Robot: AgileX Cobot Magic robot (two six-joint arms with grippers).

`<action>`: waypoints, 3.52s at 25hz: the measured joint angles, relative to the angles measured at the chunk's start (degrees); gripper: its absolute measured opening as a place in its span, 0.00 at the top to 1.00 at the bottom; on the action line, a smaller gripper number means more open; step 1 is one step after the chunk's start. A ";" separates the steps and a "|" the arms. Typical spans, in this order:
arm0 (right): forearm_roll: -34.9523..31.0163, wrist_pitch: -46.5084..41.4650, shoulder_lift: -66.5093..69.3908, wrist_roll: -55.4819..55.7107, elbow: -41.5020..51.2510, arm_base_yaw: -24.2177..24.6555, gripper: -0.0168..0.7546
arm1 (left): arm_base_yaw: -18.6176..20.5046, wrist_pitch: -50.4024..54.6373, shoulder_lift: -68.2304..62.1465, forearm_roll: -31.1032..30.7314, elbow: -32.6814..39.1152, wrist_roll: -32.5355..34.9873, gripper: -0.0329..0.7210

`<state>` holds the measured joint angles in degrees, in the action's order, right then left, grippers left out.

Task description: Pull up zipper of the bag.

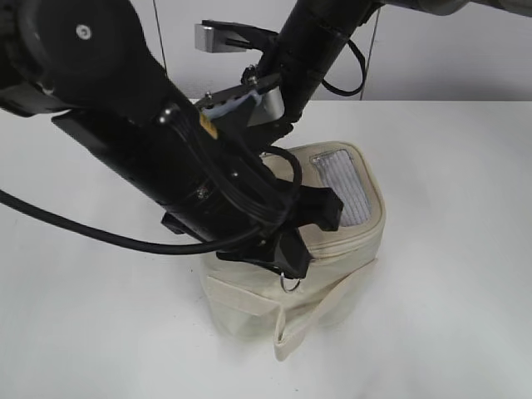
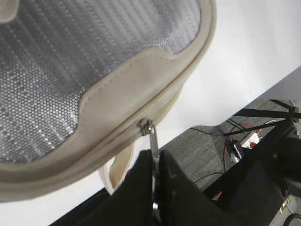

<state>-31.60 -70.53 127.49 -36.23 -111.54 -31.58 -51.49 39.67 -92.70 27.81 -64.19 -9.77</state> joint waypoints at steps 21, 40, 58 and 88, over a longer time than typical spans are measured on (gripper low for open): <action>4.59 0.57 -1.41 10.65 -0.22 0.51 0.30 | 4.80 1.95 9.61 -10.94 -0.12 0.11 0.37; 11.66 0.67 -9.97 21.41 1.95 12.43 0.29 | 17.50 -3.94 3.81 -13.19 -6.06 16.29 0.37; 15.56 0.73 -24.54 22.05 26.71 15.62 0.29 | 17.60 19.61 -24.71 -0.45 -40.34 42.80 0.37; 15.69 3.84 -34.44 27.08 39.64 16.84 0.29 | 16.93 28.88 -35.48 9.90 -48.03 51.94 0.74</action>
<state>-15.92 -66.69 93.04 -9.14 -71.90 -14.74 -34.56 68.55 -128.18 37.71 -112.22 42.17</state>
